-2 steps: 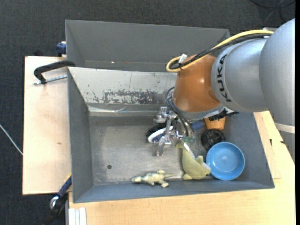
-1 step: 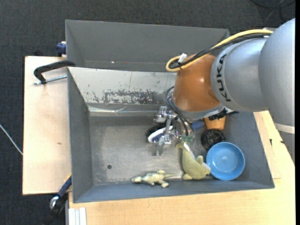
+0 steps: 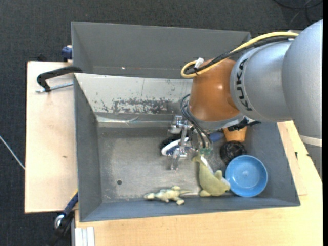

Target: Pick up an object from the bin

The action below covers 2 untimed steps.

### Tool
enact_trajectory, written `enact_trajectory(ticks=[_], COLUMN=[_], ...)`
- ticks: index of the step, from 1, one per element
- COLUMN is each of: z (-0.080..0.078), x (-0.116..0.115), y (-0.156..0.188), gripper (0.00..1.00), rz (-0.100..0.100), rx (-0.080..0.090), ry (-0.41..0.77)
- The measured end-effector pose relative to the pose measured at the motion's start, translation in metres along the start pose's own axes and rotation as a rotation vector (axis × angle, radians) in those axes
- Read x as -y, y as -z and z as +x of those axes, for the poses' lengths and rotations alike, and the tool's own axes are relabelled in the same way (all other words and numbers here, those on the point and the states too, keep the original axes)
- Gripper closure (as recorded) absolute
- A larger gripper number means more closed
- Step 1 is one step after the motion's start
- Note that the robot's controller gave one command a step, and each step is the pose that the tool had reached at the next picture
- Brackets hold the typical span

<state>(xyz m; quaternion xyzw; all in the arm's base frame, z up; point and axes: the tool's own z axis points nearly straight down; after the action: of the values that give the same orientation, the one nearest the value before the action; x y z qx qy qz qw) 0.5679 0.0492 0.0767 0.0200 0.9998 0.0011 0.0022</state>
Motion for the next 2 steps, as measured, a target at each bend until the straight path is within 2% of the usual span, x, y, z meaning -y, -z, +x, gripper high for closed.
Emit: enact_trajectory(ticks=[1, 2], z=[-0.002, -0.004], x=[-0.001, -0.002], y=[0.002, 0.06], gripper=[1.0, 1.0], rz=[-0.001, -0.001], rx=[0.005, 0.006], ry=[0.001, 0.002])
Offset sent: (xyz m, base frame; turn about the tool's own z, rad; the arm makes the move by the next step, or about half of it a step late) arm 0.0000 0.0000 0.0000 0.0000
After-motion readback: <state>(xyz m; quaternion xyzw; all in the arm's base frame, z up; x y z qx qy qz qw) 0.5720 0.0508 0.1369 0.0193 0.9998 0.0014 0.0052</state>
